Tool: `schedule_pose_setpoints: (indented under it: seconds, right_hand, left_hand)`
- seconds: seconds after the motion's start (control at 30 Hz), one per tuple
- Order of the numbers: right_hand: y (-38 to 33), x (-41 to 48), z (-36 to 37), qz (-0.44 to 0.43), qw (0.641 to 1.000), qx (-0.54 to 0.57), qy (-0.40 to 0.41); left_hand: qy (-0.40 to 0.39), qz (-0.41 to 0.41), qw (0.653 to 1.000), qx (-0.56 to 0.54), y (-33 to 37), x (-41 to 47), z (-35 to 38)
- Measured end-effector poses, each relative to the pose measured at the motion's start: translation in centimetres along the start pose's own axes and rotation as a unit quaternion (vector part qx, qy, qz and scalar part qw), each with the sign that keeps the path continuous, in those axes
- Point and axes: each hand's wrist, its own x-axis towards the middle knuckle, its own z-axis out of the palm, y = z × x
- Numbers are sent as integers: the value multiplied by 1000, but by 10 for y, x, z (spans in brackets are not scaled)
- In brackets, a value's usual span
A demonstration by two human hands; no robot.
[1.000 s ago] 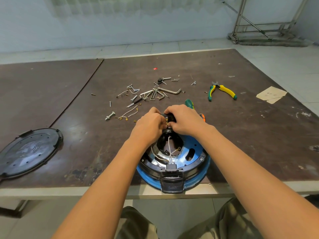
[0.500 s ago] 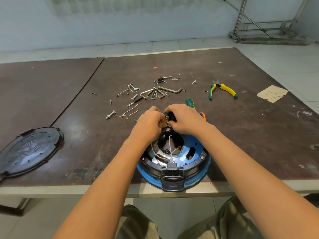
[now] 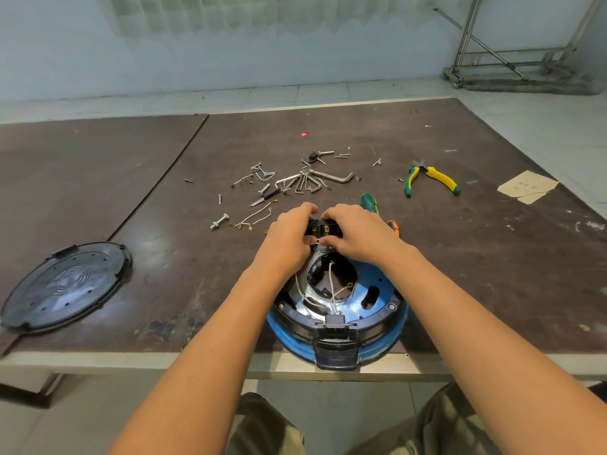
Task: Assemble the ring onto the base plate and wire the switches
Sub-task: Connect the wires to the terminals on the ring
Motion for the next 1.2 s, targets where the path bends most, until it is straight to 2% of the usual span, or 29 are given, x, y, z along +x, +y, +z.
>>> schedule_pose_setpoints:
  seconds: [0.23,0.5,0.67,0.73,0.8,0.87,0.93,1.03,1.2]
  right_hand:
    - [1,1,1,-3,1000,-4,2]
    - [5,3,6,-1,1000,4,12]
    - [8,6,8,2,1000,10,23]
    - [8,6,8,-2,1000,10,28]
    - [8,6,8,-6,999,12,37]
    - [10,6,11,-4,999,15,50]
    - [12,7,15,1,998,16,65]
    - [13,7,18,-2,997,18,76]
    - [12,6,18,-11,997,8,77]
  left_hand:
    - [-21,41,997,62,-1,1,3]
    - [-19,22,999,42,0,-1,4]
    - [-18,40,998,40,-2,0,4]
    - [-21,38,999,13,-3,3,1]
    - [-16,26,997,-65,-8,6,-5]
    - [1,-3,988,-157,-16,10,-11]
    - [38,-45,982,-177,-31,16,-16]
    - [64,-105,989,-86,-64,25,-24]
    - [-20,-173,979,101,-114,38,-31]
